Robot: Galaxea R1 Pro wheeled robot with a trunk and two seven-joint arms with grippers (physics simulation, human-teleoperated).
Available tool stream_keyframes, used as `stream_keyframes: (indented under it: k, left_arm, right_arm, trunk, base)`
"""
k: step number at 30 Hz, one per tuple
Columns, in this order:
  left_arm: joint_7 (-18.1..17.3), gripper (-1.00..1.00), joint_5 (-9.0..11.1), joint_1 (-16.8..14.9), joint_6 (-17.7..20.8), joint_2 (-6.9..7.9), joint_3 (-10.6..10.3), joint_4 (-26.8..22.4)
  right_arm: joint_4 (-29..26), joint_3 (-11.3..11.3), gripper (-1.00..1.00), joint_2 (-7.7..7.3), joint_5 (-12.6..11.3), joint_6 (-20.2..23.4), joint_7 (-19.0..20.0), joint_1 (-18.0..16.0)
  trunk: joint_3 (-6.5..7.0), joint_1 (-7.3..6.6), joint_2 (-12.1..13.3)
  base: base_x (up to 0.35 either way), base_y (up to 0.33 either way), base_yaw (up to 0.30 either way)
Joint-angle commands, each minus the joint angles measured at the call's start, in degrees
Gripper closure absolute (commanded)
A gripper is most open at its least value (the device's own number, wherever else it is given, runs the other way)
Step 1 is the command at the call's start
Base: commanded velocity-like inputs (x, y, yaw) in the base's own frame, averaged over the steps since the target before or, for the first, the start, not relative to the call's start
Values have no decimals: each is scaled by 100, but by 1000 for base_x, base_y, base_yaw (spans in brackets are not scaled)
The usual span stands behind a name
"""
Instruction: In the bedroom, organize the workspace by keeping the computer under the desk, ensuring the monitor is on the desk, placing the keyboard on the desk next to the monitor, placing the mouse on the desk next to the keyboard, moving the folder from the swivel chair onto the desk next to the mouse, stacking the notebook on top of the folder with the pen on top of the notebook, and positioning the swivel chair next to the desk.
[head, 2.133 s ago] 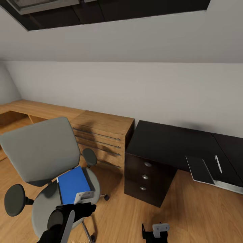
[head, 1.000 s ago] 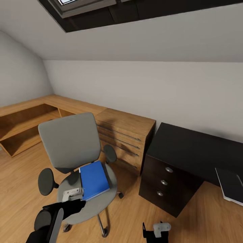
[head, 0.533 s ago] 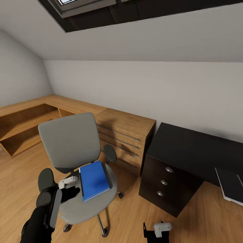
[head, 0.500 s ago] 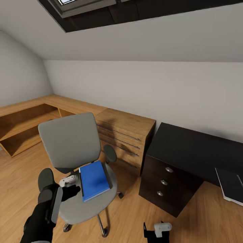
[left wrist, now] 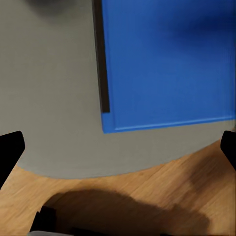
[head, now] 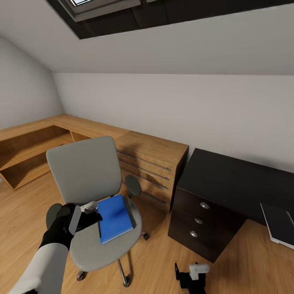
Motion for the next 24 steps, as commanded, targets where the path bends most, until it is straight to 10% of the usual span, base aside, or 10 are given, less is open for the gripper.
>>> stream_keyframes:
  k: [1,14,24]
  left_arm:
    - [43,-100,81,-21,12,-1,24,19]
    - [-14,-100,252,-48,-595,36,92,53]
    - [-10,-100,260,-49,-639,33,149,64]
  right_arm:
    - [-203,-51,-100,-40,-83,253,-20,-3]
    - [-2659,-727,-100,-634,-522,3590,1833,-3]
    - [-4511,-2399,-100,-731,-995,6224,2507,-10]
  trunk:
    - [-6,0,-3]
    - [-6,0,-3]
    - [-6,0,-3]
  base:
    - [0,0,0]
    - [0,0,0]
    - [37,15,0]
